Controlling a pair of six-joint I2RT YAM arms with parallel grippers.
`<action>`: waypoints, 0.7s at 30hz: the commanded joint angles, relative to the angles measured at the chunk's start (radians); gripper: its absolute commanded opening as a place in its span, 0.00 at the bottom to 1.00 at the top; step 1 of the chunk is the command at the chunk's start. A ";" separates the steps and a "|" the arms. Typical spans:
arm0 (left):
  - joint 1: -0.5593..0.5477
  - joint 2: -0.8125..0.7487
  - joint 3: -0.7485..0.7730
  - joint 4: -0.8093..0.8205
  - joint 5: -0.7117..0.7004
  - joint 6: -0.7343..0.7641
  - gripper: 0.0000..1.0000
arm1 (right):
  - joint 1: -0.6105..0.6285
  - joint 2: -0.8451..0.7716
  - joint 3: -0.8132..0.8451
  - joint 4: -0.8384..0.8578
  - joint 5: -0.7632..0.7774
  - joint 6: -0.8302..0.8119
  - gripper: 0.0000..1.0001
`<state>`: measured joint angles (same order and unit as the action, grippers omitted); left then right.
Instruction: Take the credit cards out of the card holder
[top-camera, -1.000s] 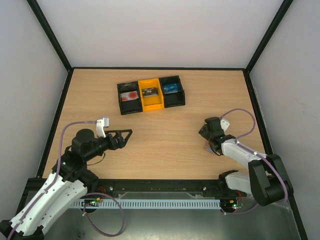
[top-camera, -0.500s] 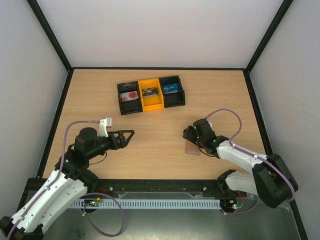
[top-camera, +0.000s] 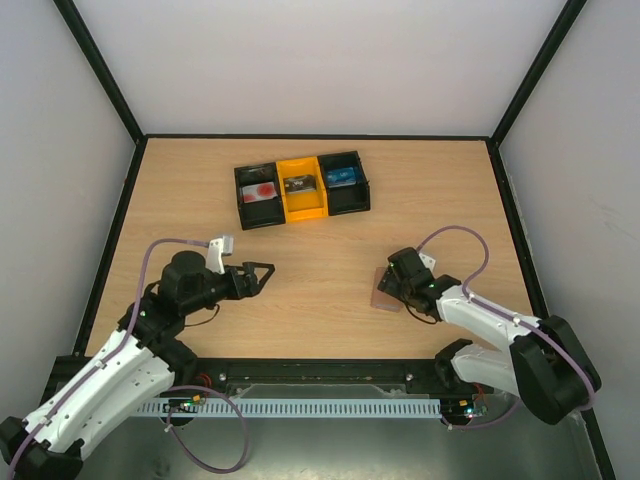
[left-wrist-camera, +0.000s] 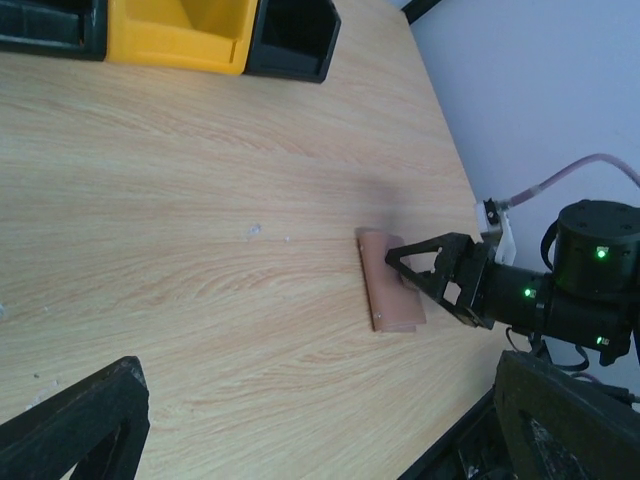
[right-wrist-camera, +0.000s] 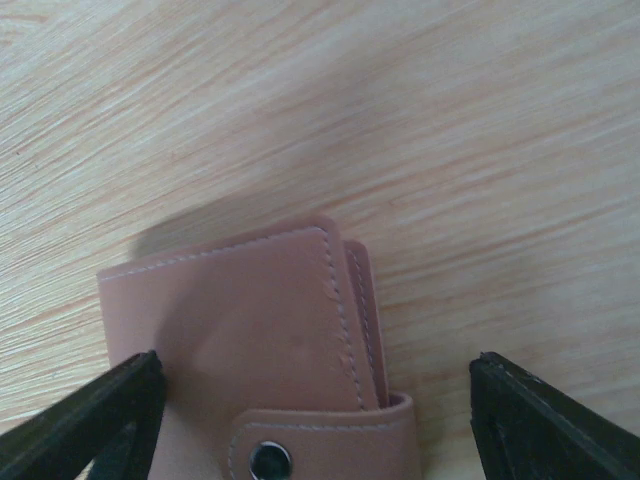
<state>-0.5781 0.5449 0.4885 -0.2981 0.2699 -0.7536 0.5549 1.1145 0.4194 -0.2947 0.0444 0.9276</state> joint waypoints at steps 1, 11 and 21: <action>-0.026 0.030 0.000 -0.008 -0.005 -0.006 0.95 | 0.004 0.044 -0.025 0.047 -0.041 -0.017 0.79; -0.048 0.046 -0.007 -0.016 -0.035 -0.032 0.94 | 0.012 -0.002 -0.091 0.249 -0.278 -0.071 0.70; -0.048 0.062 -0.029 0.002 -0.023 -0.045 0.94 | 0.122 0.118 -0.069 0.353 -0.297 -0.052 0.70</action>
<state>-0.6235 0.6033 0.4843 -0.3046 0.2466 -0.7906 0.6056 1.1595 0.3500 0.0021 -0.2253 0.8654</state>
